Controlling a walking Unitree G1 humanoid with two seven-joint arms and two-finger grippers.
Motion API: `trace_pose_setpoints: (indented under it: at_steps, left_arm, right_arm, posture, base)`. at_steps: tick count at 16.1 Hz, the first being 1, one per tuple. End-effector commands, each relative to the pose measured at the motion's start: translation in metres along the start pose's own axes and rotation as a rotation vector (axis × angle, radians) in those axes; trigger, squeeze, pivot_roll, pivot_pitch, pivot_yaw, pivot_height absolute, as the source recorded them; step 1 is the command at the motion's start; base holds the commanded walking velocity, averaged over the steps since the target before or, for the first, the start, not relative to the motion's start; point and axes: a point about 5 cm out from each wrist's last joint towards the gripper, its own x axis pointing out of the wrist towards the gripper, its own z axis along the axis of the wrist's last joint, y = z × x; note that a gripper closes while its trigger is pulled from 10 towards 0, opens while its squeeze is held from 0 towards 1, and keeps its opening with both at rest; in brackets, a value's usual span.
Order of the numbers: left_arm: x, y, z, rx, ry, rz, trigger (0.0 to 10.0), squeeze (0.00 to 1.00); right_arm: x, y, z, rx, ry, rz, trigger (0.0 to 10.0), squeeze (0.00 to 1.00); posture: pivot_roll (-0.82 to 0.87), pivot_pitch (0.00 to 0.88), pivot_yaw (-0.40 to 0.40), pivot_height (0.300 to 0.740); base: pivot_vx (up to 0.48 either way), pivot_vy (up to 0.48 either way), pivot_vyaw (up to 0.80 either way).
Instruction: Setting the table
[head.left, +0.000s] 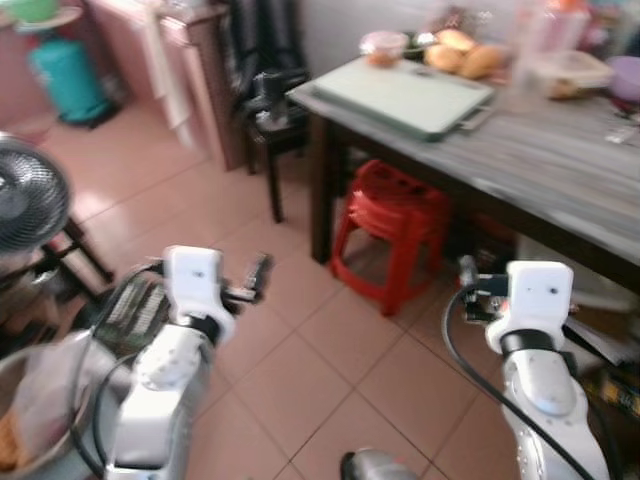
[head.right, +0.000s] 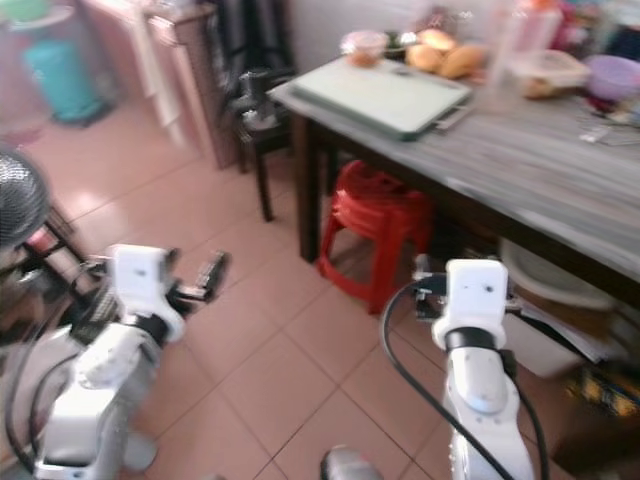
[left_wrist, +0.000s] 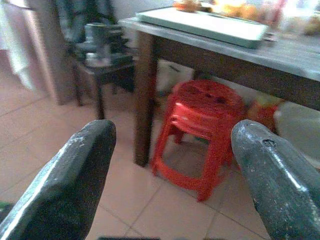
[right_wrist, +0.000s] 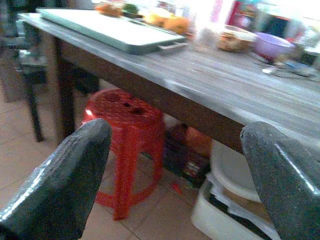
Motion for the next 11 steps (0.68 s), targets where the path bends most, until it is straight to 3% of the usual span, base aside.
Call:
trace_pose_setpoints:
  at_steps: [1, 11]
  left_arm:
    - [-0.0023, 0.0074, 0.0032, 0.024, -0.013, 0.03, 10.0, 0.0]
    - [0.0017, 0.0109, 0.0097, 0.019, -0.039, 0.045, 10.0, 0.0]
  right_arm:
    - [-0.0013, 0.0037, 0.0023, 0.01, -0.011, 0.016, 10.0, 0.0]
    - [-0.001, 0.0059, 0.0033, 0.022, -0.012, 0.02, 10.0, 0.0]
  posture:
    - [-0.04, 0.0, 0.027, 0.74]
    - [-0.04, 0.0, 0.025, 0.74]
  base:
    - [0.0, 0.0, -0.8]
    - [0.0, 0.0, -0.8]
